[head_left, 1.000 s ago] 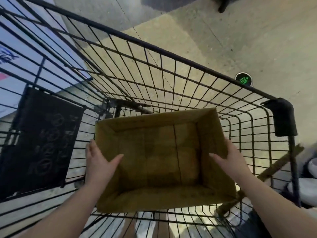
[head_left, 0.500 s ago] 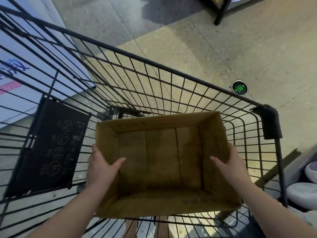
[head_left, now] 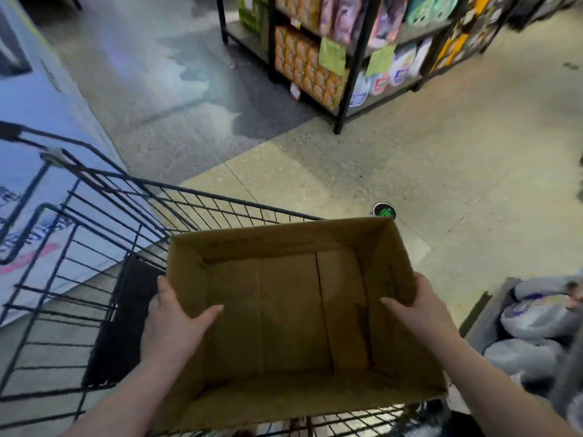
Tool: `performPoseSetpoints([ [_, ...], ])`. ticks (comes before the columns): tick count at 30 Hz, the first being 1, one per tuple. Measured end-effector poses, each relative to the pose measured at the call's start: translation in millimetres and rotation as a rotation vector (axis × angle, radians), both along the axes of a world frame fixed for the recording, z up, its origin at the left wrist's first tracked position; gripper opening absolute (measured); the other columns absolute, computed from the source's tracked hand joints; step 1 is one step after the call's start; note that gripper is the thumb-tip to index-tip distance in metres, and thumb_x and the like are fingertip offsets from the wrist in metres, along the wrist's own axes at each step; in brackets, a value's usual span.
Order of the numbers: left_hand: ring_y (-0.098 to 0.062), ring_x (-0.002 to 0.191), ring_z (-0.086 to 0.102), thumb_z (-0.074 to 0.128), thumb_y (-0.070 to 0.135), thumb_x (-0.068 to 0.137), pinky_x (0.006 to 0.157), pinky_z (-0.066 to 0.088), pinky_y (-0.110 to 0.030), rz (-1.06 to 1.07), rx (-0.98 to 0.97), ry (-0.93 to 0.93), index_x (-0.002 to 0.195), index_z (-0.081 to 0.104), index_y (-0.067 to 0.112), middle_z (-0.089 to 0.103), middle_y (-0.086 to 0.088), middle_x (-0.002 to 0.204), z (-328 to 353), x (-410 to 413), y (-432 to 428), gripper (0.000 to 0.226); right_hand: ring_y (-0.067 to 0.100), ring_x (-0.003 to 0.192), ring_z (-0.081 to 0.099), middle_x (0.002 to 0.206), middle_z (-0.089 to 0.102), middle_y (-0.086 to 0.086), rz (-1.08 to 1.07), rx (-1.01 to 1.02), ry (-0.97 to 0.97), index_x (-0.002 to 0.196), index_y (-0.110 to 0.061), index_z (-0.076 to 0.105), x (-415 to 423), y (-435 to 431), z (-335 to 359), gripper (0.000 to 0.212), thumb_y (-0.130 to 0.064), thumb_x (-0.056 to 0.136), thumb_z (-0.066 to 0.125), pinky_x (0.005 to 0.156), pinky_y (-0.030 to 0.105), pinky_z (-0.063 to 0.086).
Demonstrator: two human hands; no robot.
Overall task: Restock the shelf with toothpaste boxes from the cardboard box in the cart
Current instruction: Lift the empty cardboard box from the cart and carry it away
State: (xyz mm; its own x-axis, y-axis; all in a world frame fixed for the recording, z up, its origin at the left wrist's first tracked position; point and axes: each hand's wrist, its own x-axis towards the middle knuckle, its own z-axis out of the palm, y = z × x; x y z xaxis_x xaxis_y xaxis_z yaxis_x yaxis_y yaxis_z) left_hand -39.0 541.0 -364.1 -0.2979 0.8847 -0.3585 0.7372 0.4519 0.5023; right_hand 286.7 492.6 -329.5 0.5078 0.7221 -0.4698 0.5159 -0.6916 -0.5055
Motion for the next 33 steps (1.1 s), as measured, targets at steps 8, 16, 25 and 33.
performPoseSetpoints([
  [8,-0.038,0.135,0.034,0.075,0.053,0.062,0.101,0.041,-0.057,-0.302,0.159,0.0,0.146,0.01,0.023,0.031,-0.016,0.149,83.1,6.1,13.8,0.11,0.034,0.118,0.051,0.13,0.052,0.013,-0.219,0.13,-0.085,0.133,-0.013,0.032,-5.0,-76.9,87.5,0.068,-0.034,0.079,0.067,0.094,0.044,0.045],
  [16,-0.042,0.13,0.039,0.074,0.056,0.063,0.101,0.041,-0.055,-0.693,0.262,-0.08,0.147,0.01,0.015,0.036,-0.021,0.146,158.3,46.5,-6.7,0.113,0.031,0.115,0.053,0.125,0.056,0.012,-0.563,0.244,-0.166,0.127,-0.012,0.042,-32.2,-213.7,149.8,0.062,-0.029,0.075,0.071,0.096,0.04,0.042],
  [25,-0.044,0.12,0.047,0.073,0.068,0.05,0.096,0.045,-0.056,-1.122,0.252,-0.136,0.142,0.027,0.011,0.047,-0.022,0.137,195.5,121.5,-127.2,0.117,0.032,0.118,0.051,0.126,0.056,0.016,-0.983,0.201,-0.292,0.123,-0.01,0.041,-78.5,-417.3,178.4,0.065,-0.035,0.072,0.073,0.093,0.039,0.043],
  [33,-0.042,0.128,0.04,0.073,0.064,0.057,0.098,0.043,-0.056,-1.442,0.272,-0.105,0.146,0.01,0.018,0.033,-0.022,0.147,194.4,156.3,-302.3,0.118,0.033,0.113,0.054,0.125,0.057,0.013,-1.273,0.177,-0.286,0.127,-0.015,0.039,-147.1,-617.4,172.5,0.07,-0.038,0.071,0.073,0.092,0.045,0.048],
])
